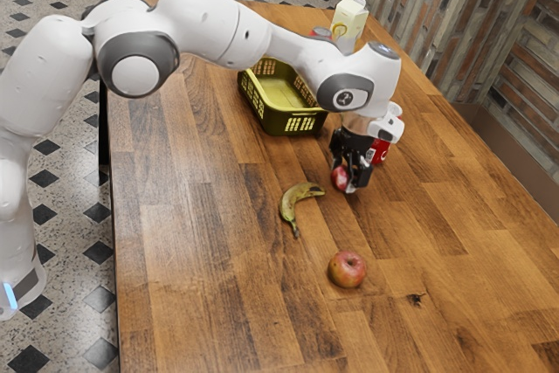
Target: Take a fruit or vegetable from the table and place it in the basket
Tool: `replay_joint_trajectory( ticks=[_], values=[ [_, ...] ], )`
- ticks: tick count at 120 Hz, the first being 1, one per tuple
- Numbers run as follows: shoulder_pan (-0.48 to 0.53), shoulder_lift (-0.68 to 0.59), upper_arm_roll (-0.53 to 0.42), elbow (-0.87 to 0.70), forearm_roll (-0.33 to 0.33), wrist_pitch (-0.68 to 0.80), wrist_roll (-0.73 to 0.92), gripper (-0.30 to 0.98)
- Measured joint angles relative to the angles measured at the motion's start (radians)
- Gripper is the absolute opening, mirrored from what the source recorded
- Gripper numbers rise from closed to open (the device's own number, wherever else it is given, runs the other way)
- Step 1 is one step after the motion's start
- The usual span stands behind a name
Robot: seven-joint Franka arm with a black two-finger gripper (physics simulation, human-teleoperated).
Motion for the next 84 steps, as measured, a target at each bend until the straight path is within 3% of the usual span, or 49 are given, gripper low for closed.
replay_joint_trajectory(
  ticks=[17,38,47,60,84],
  values=[
    [-0.002,-0.027,-0.001,0.000,0.006,-0.008,-0.002,0.35],
    [-0.002,-0.249,0.006,-0.066,0.016,-0.074,-0.004,0.34],
    [0.014,-0.295,0.009,-0.025,0.022,-0.115,-0.004,0.34],
    [0.089,-0.281,0.009,0.047,0.025,-0.162,-0.003,0.35],
    [0.321,-0.203,0.007,0.137,0.020,-0.208,0.010,0.34]
  ],
)
